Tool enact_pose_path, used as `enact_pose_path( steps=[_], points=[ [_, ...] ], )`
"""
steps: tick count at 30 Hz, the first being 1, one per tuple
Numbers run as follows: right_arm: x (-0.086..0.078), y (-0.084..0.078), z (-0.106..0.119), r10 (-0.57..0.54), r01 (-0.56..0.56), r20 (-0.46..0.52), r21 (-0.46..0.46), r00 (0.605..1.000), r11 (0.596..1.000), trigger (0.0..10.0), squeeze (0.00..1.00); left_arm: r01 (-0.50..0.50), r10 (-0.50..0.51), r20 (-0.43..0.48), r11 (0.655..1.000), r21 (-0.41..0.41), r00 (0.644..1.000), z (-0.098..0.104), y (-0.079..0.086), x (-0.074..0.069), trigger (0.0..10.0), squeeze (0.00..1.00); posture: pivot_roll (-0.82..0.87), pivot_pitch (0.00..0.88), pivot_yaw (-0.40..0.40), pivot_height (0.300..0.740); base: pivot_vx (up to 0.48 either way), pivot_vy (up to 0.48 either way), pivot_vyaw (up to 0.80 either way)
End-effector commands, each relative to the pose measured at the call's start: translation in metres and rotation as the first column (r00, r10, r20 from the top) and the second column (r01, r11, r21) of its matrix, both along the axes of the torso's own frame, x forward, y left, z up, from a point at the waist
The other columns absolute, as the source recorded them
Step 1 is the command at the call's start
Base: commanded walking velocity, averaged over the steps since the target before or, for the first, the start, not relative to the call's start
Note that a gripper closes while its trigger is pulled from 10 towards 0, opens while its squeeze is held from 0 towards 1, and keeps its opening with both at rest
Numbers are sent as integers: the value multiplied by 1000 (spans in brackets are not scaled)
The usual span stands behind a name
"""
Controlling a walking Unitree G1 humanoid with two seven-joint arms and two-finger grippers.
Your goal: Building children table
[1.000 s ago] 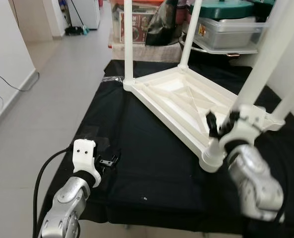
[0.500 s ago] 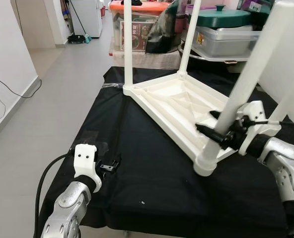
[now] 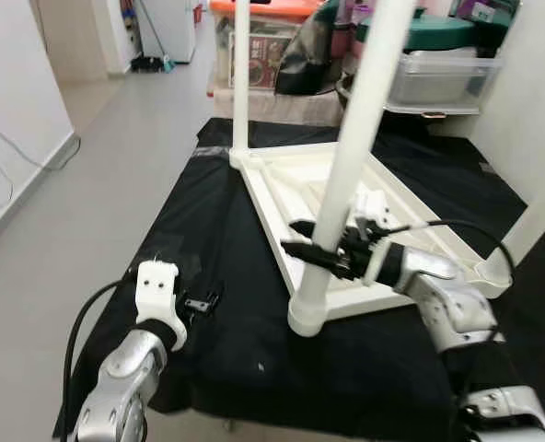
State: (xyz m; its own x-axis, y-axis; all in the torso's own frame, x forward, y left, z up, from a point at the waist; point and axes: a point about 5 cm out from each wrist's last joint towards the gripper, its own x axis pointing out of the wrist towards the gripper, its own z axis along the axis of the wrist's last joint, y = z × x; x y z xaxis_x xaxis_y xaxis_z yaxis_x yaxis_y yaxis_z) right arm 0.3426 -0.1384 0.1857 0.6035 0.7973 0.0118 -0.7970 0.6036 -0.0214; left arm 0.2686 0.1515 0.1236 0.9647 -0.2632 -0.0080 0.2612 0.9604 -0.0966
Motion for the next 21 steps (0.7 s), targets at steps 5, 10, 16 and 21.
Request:
enact_pose_path(
  steps=[5, 10, 16, 21],
  points=[
    [2, -97, -30, -858, 856, -44, -59, 512, 514, 0, 0, -4, 4, -14, 1000, 8, 1000, -5, 1, -3, 10000, 0, 86, 0, -83, 740, 0, 0, 0],
    [-40, -111, -48, -973, 970, -59, -81, 224, 228, 0, 0, -1, 2, -18, 1000, 10, 1000, -5, 2, -3, 10000, 0, 75, 0, -70, 740, 0, 0, 0],
    [-50, -52, -34, -861, 868, -112, 34, 496, 496, 10000, 1000, 18, -18, -25, 1000, 8, 1000, -7, -2, -3, 10000, 0, 55, 0, -58, 740, 0, 0, 0],
    [-33, -41, -8, -750, 755, -105, 173, 653, 633, 10000, 776, 22, -22, -22, 1000, 7, 1000, -7, -3, 0, 10000, 0, 57, 0, -61, 740, 0, 0, 0]
  ],
)
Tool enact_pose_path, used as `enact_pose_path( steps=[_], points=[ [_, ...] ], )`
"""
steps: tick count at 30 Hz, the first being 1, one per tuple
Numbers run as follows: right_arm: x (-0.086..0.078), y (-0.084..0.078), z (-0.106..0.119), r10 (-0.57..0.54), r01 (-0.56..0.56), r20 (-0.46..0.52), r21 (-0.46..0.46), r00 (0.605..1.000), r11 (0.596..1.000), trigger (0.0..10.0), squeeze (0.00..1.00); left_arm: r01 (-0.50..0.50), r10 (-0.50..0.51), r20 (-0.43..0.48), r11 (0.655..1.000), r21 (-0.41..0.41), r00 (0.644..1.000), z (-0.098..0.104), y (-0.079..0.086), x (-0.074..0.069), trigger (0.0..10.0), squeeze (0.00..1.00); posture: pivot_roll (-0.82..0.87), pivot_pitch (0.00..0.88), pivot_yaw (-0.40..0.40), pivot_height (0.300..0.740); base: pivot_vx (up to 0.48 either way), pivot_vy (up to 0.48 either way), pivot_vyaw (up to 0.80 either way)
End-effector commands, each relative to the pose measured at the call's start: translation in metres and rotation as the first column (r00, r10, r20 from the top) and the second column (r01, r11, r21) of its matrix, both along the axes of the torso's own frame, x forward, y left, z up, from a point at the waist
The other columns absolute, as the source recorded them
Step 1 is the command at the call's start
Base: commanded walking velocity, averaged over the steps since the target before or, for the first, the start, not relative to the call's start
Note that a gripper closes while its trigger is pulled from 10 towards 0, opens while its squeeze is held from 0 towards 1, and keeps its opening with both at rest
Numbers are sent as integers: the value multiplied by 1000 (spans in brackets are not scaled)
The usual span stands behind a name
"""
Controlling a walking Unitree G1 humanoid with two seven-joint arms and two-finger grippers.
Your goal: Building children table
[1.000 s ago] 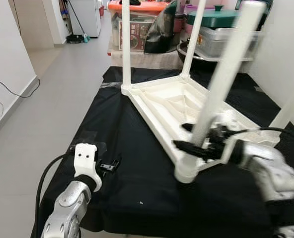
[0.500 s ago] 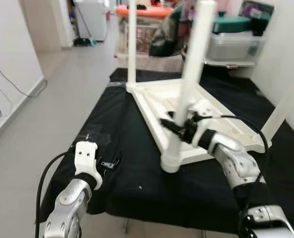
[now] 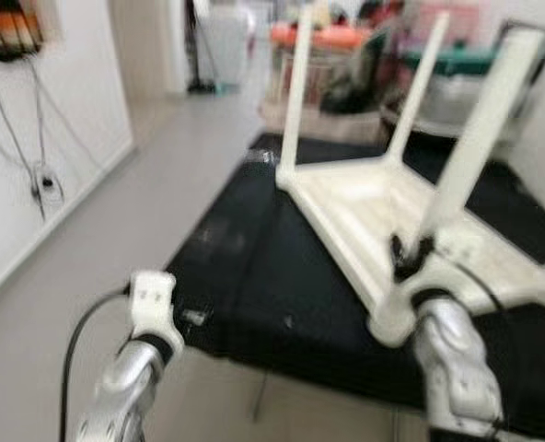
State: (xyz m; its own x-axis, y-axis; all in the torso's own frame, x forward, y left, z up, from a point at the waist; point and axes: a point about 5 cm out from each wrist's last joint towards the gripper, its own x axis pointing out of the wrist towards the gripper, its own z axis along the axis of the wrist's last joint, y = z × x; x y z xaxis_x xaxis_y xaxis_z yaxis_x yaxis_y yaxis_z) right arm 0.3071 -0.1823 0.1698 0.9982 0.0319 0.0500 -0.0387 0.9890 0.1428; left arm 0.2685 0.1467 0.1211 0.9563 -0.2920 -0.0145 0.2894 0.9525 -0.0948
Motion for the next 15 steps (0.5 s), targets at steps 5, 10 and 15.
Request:
enact_pose_path(
  steps=[5, 10, 15],
  points=[
    [9, 2, 47, 510, -508, 129, -54, 850, 860, 10000, 0, -9, 9, -13, 1000, 4, 1000, -4, 3, 1, 10000, 0, 62, 0, -66, 740, 0, 0, 0],
    [8, 1, 45, 667, -652, 53, -166, 743, 740, 10000, 0, -10, 10, -13, 1000, 1, 1000, -5, 2, 2, 10000, 0, 74, 0, -76, 740, 0, 0, 0],
    [21, 17, 26, 741, -733, -33, -183, 670, 655, 3647, 0, -12, 12, -7, 1000, 0, 1000, -4, 1, 3, 10000, 0, 94, 0, -91, 740, 0, 0, 0]
  ],
)
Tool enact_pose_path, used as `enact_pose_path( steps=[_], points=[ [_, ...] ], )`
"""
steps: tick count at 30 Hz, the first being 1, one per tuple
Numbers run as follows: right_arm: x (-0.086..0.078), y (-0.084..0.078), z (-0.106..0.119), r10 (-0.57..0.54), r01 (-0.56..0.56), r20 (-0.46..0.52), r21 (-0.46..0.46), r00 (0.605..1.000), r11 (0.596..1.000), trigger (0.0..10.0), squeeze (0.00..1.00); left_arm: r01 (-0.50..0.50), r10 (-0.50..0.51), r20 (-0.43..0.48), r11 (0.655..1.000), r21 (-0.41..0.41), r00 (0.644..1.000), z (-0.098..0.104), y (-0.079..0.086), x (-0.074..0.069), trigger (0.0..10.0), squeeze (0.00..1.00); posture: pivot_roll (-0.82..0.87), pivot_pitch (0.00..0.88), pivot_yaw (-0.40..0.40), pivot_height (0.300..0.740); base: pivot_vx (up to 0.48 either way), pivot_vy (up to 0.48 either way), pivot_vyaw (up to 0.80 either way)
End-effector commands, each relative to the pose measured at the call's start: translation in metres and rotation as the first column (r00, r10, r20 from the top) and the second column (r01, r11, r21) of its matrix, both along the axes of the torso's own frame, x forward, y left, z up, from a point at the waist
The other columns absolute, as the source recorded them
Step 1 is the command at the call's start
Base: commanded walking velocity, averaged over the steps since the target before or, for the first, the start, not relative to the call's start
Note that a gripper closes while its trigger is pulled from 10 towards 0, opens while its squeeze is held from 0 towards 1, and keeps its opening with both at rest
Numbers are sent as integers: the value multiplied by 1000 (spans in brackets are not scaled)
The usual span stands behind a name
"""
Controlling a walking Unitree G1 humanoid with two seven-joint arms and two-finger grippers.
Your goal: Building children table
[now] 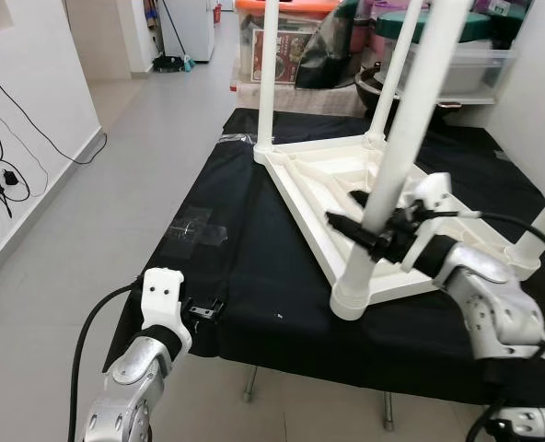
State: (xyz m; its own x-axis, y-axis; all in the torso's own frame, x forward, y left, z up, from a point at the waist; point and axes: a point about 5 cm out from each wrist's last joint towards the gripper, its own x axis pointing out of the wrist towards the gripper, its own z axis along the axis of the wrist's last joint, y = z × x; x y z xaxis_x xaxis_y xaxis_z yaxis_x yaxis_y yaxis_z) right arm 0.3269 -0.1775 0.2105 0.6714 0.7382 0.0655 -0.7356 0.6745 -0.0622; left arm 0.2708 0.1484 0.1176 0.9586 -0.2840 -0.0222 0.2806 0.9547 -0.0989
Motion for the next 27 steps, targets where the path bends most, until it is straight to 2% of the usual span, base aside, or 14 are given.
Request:
enact_pose_path(
  steps=[1, 2, 7, 8, 10, 11, 13, 15, 17, 18, 19, 22, 23, 27],
  points=[
    [2, 12, -14, 44, -45, -53, -26, 998, 999, 3647, 0, -4, 4, 2, 1000, 2, 1000, 0, -1, 1, 10000, 0, 94, 0, -91, 740, 0, 0, 0],
    [27, 12, -28, -219, 212, -104, -75, 970, 974, 0, 0, -11, 11, 6, 1000, 3, 1000, 1, 1, 0, 10000, 0, 103, 0, -96, 740, 0, 0, 0],
    [44, -13, -41, -611, 595, -146, -138, 778, 792, 0, 0, -17, 17, 5, 1000, 6, 1000, 0, 4, -2, 10000, 0, 103, 0, -97, 740, 0, 0, 0],
    [30, -42, -46, -863, 859, -126, -98, 490, 502, 0, 0, -19, 19, 3, 1000, 8, 1000, 0, 4, -3, 10000, 0, 105, 0, -99, 740, 0, 0, 0],
    [30, -42, -46, -863, 859, -126, -98, 490, 502, 0, 0, -19, 19, 3, 1000, 8, 1000, 0, 4, -3, 10000, 0, 105, 0, -99, 740, 0, 0, 0],
    [20, -52, -47, -919, 918, -110, -80, 378, 387, 0, 0, -19, 19, 3, 1000, 9, 1000, 0, 4, -3, 10000, 0, 108, 0, -97, 740, 0, 0, 0],
    [7, -52, -49, -943, 943, -104, -74, 317, 325, 0, 0, -20, 20, 3, 1000, 9, 1000, 0, 5, -4, 10000, 0, 109, 0, -98, 740, 0, 0, 0],
    [-8, -40, -52, -937, 937, -105, -76, 334, 342, 0, 0, -20, 20, 3, 1000, 9, 1000, 0, 5, -4, 10000, 0, 103, 0, -93, 740, 0, 0, 0],
    [-27, -2, -57, -851, 856, -155, -57, 501, 514, 4510, 0, -15, 15, -1, 1000, 9, 1000, 0, 4, -4, 10000, 0, 90, 0, -79, 740, 0, 0, 0],
    [-27, -2, -57, -851, 856, -155, -57, 501, 514, 4510, 0, -15, 15, -1, 1000, 9, 1000, 0, 4, -4, 10000, 0, 90, 0, -79, 740, 0, 0, 0],
    [-29, 12, -55, -814, 820, -161, -37, 559, 570, 10000, 0, -7, 7, -2, 1000, 9, 1000, -1, 3, -3, 10000, 0, 83, 0, -74, 740, 0, 0, 0],
    [-25, 21, -46, -768, 779, -149, 37, 623, 626, 10000, 0, 3, -3, -3, 1000, 8, 1000, -1, 0, -3, 10000, 0, 79, 0, -71, 740, 0, 0, 0],
    [-17, 17, -38, -760, 772, -139, 77, 635, 631, 10000, 1000, 5, -5, -2, 1000, 7, 1000, -1, 0, -1, 10000, 0, 77, 0, -72, 740, 0, 0, 0],
    [-2, 6, -17, -734, 739, -85, 109, 673, 665, 10000, 1000, 4, -4, 1, 1000, 7, 1000, 0, 1, 0, 10000, 0, 77, 0, -72, 740, 0, 0, 0]
  ],
)
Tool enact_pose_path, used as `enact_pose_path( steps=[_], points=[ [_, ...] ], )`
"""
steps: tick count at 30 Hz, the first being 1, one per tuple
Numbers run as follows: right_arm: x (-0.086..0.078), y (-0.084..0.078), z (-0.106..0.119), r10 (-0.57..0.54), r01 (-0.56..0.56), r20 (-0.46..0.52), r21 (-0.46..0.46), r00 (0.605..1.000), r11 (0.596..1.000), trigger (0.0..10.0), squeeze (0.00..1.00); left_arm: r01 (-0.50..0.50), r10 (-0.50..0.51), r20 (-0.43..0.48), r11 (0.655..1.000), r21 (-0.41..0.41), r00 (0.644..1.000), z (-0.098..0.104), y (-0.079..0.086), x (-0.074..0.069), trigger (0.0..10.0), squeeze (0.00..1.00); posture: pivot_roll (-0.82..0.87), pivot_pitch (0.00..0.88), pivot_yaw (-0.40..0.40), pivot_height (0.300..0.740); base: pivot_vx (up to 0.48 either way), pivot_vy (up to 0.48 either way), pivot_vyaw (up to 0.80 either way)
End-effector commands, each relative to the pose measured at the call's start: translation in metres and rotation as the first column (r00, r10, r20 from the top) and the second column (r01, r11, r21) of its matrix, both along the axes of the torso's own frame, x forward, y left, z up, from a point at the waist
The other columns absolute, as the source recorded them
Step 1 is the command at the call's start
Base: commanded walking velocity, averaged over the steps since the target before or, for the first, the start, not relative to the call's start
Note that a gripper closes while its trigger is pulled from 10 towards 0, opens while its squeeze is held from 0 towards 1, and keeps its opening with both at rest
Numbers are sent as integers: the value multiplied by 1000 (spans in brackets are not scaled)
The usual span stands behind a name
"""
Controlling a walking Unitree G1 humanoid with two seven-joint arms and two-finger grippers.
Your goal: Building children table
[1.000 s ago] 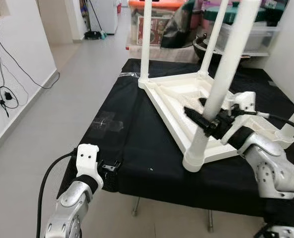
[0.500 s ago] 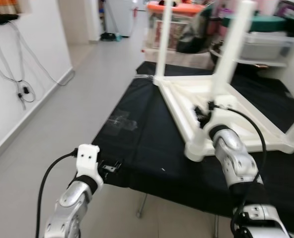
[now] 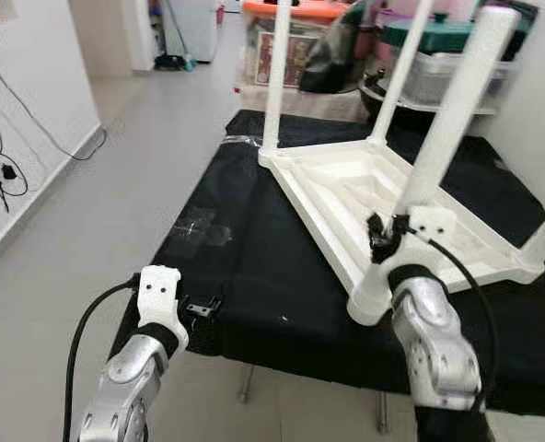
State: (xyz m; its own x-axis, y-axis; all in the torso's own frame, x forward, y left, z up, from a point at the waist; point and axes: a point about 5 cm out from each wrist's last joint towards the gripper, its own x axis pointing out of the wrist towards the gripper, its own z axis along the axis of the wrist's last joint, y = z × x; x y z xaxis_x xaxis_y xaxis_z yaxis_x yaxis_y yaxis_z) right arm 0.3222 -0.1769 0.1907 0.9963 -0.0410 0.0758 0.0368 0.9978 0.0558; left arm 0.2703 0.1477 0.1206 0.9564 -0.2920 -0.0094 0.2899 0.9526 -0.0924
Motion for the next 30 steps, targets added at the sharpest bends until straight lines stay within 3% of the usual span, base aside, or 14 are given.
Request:
enact_pose_path(
  steps=[1, 2, 4, 5, 7, 8, 9, 13, 15, 17, 18, 23, 25, 30],
  points=[
    [6, 2, 8, 40, -41, 25, 10, 999, 999, 10000, 1000, -5, 5, -12, 1000, 4, 1000, -3, 2, 1, 10000, 0, 77, 0, -72, 740, 0, 0, 0],
    [11, 0, 16, 112, -112, 30, 3, 993, 994, 10000, 0, -6, 6, -12, 1000, 4, 1000, -3, 2, 1, 10000, 0, 71, 0, -74, 740, 0, 0, 0],
    [11, 0, 16, 112, -112, 30, 3, 993, 994, 10000, 0, -6, 6, -12, 1000, 4, 1000, -3, 2, 1, 10000, 0, 71, 0, -74, 740, 0, 0, 0],
    [11, -2, 20, 317, -318, 26, 26, 948, 948, 10000, 0, -4, 4, -14, 1000, 0, 1000, -3, 1, 0, 10000, 0, 68, 0, -71, 740, 0, 0, 0],
    [-4, -11, 16, 667, -667, -28, -89, 744, 740, 10000, 0, 5, -5, -16, 1000, -4, 1000, -4, -2, 0, 10000, 0, 75, 0, -71, 740, 0, 0, 0],
    [-4, -11, 16, 667, -667, -28, -89, 744, 740, 10000, 0, 5, -5, -16, 1000, -4, 1000, -4, -2, 0, 10000, 0, 75, 0, -71, 740, 0, 0, 0],
    [-14, -11, 1, 772, -783, -129, -76, 622, 618, 10000, 0, 12, -12, -16, 1000, -3, 1000, -4, -3, 1, 10000, 0, 71, 0, -70, 740, 0, 0, 0],
    [-11, -5, -11, 785, -801, -169, -46, 595, 597, 10000, 0, 12, -12, -15, 1000, 0, 1000, -4, -2, 3, 10000, 0, 75, 0, -70, 740, 0, 0, 0],
    [0, 8, -27, 765, -789, -209, -56, 609, 612, 4392, 0, 9, -9, -9, 1000, 0, 1000, -2, -2, 5, 10000, 0, 88, 0, -81, 740, 0, 0, 0],
    [5, 14, -31, 749, -773, -209, -54, 628, 633, 4392, 0, 8, -8, -6, 1000, 0, 1000, -1, -3, 5, 10000, 0, 88, 0, -81, 740, 0, 0, 0],
    [13, 20, -33, 722, -742, -199, -48, 663, 668, 941, 0, 5, -5, -5, 1000, -2, 1000, -1, -2, 5, 10000, 0, 84, 0, -80, 740, 0, 0, 0],
    [26, 28, -36, 630, -645, -174, -44, 757, 763, 0, 0, 2, -2, -9, 1000, -3, 1000, -3, -2, 3, 10000, 0, 70, 0, -75, 740, 0, 0, 0],
    [37, 10, -42, 300, -313, -187, -44, 935, 949, 0, 0, 1, -1, -14, 1000, -4, 1000, -5, -2, 2, 10000, 0, 54, 0, -68, 740, 0, 0, 0],
    [19, -23, -53, -158, 146, -205, -74, 966, 987, 0, 0, 2, -3, -20, 1000, -5, 1000, -6, -2, 1, 10000, 0, 46, 0, -59, 740, 0, 0, 0]
  ],
)
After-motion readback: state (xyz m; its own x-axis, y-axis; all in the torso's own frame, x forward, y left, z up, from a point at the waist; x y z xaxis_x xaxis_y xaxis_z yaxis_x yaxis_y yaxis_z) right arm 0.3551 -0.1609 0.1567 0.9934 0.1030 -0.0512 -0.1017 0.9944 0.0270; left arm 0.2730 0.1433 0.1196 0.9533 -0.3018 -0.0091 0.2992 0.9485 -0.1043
